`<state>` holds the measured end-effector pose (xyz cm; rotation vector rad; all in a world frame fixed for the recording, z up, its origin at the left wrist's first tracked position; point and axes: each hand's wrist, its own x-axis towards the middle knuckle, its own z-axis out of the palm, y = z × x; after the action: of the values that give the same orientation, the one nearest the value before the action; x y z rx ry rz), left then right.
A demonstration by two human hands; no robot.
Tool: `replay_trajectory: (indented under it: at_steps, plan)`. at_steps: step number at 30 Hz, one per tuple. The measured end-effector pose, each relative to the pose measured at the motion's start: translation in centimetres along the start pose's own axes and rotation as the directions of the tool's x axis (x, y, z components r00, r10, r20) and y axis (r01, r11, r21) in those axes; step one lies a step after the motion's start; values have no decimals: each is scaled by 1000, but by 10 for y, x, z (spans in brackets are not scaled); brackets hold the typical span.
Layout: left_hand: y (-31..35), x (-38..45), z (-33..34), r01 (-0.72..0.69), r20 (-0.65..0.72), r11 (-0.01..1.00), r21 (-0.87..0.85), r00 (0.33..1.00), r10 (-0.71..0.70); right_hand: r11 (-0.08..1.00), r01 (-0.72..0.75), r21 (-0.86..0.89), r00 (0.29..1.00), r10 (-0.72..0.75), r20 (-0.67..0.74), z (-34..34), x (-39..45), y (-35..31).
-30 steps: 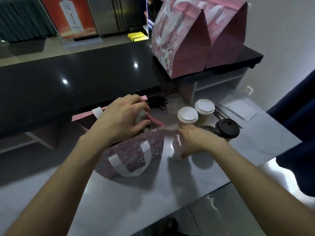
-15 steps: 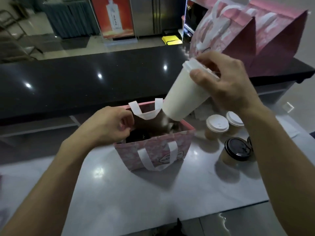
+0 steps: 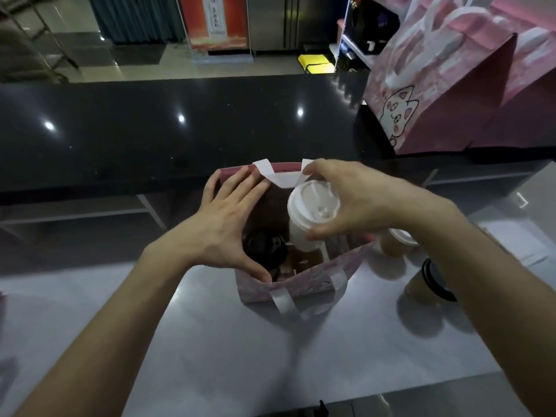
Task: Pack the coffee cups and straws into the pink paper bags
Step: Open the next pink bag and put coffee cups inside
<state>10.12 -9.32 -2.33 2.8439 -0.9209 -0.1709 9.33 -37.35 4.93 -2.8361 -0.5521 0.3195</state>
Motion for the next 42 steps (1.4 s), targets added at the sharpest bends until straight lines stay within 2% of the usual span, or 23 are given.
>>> replay_trajectory:
  at_steps: [4, 9, 13, 18, 28, 42]
  plan:
    - [1, 0, 3, -9, 30, 1000, -18, 1000, 9, 973, 27, -228, 997, -10, 78, 29, 20, -8]
    - [3, 0, 1, -13, 37, 1000, -7, 999, 14, 914, 14, -406, 985, 58, 164, 57, 36, -11]
    - [4, -1, 1, -10, 46, 1000, 4, 999, 9, 870, 46, -491, 971, 76, 225, 67, 44, -11]
    - [6, 0, 2, -20, 45, 1000, 0, 999, 20, 833, 66, -550, 980, 50, 194, 79, 46, -7]
    - [10, 0, 3, -6, 60, 1000, 16, 998, 5, 846, 51, -531, 977, 70, 204, 86, 50, -2]
    - [15, -4, 0, 13, 76, 999, 50, 997, -17, 920, 26, -391, 961, 85, 264, 88, 52, 3]
